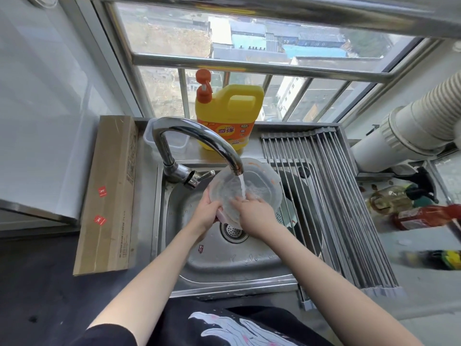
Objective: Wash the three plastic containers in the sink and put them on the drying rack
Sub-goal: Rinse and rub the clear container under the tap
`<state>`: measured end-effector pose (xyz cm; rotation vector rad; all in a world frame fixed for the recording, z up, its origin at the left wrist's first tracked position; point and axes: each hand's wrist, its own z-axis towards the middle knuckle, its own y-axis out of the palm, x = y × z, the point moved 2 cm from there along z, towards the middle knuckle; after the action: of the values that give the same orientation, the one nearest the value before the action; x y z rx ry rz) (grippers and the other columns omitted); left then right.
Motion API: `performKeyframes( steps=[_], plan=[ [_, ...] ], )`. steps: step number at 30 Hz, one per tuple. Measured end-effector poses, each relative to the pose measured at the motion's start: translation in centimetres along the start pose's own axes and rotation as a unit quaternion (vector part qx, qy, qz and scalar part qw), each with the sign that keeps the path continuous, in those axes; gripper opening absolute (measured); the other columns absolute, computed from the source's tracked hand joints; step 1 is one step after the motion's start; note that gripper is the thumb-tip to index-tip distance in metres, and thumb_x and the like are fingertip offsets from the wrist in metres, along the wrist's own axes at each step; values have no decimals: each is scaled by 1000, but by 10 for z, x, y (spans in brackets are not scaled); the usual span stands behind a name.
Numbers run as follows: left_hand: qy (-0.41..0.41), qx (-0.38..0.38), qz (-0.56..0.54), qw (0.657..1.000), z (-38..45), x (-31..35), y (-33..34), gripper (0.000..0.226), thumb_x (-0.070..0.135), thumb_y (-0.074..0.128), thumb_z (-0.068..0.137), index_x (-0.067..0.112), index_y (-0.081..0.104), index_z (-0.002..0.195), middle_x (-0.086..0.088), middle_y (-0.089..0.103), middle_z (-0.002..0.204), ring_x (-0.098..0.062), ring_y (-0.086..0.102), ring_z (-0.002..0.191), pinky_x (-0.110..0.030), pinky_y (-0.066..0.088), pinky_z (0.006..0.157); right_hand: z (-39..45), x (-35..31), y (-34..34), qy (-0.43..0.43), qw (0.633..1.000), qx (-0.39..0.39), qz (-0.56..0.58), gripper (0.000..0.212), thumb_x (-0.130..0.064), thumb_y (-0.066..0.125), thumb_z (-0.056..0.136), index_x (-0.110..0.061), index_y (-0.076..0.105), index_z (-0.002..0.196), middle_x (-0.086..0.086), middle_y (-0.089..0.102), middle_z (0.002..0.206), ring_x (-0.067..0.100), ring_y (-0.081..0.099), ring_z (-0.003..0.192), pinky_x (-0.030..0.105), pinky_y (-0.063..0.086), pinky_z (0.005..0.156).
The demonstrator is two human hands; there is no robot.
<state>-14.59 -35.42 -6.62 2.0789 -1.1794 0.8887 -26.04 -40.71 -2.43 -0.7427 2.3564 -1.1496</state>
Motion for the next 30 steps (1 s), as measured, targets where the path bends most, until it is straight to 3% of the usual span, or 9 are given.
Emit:
performKeyframes(
  steps=[2, 4, 8, 13, 17, 21, 24, 27, 30],
  plan=[
    [-11, -5, -18, 1000, -2, 3, 3, 64, -12, 40, 85, 28, 38, 135, -4, 60, 77, -6, 51, 43, -18, 42, 40, -2, -9, 1, -26, 998, -17, 63, 55, -13, 40, 94, -38, 30, 142, 7, 57, 131, 28, 53, 119, 39, 48, 81],
    [-19, -3, -45, 999, -3, 4, 5, 64, -16, 36, 83, 32, 40, 126, -4, 63, 92, -9, 55, 54, -17, 42, 40, -4, -13, -2, -43, 997, -20, 58, 48, -19, 39, 97, -39, 31, 139, 7, 66, 111, 29, 62, 94, 33, 43, 65],
    [-24, 13, -77, 997, 6, 6, 3, 57, -13, 32, 85, 24, 37, 128, -8, 59, 90, -13, 55, 61, -25, 48, 50, -17, -23, -16, -19, 996, 47, -72, 45, -13, 40, 93, -30, 40, 135, 3, 65, 110, 27, 63, 99, 35, 36, 74],
    [-8, 3, -75, 997, 10, 17, 15, 50, -11, 30, 88, 25, 35, 121, -8, 53, 90, -16, 52, 64, -32, 47, 59, -15, -18, -31, 71, 991, 45, -105, 27, -13, 45, 90, -20, 60, 111, 0, 68, 109, 19, 62, 107, 46, 19, 110],
    [-20, 9, -91, 996, 9, 13, 16, 61, -15, 32, 86, 20, 32, 136, -12, 57, 87, -12, 54, 48, -21, 47, 43, -12, -15, -31, -6, 998, -8, 68, 40, -31, 36, 95, -26, 38, 135, 5, 64, 119, 27, 59, 110, 42, 35, 95],
    [-45, -25, -93, 994, 7, 9, 21, 35, -14, 30, 84, 6, 45, 108, 1, 52, 49, -7, 45, 39, -21, 42, 47, -13, -22, -21, 24, 995, -1, -101, 37, -15, 46, 94, -18, 41, 131, 3, 60, 121, 27, 58, 112, 38, 41, 85],
    [-94, -18, -63, 993, 6, 4, 15, 21, -6, 40, 83, 8, 51, 94, 1, 54, 49, -10, 52, 46, -25, 48, 51, -14, -23, -19, 14, 991, 43, -128, 33, -6, 46, 95, -17, 49, 125, 1, 63, 116, 25, 60, 109, 34, 46, 87],
    [-167, -27, -1, 986, 1, 3, 10, 11, 3, 44, 88, 7, 50, 96, -11, 64, 73, -23, 67, 65, -41, 59, 58, -14, -13, -1, -2, 990, 73, -117, 17, -12, 60, 86, -14, 62, 103, 4, 69, 100, 23, 66, 94, 31, 43, 82],
    [-214, -6, -24, 976, -3, 1, 13, 17, 8, 35, 98, 1, 46, 109, -19, 63, 86, -29, 67, 70, -35, 59, 54, -13, -6, 24, -9, 987, 92, -129, 34, -21, 90, 36, -20, 59, 50, -1, 57, 42, 15, 58, 40, 20, 41, 53]
  ],
)
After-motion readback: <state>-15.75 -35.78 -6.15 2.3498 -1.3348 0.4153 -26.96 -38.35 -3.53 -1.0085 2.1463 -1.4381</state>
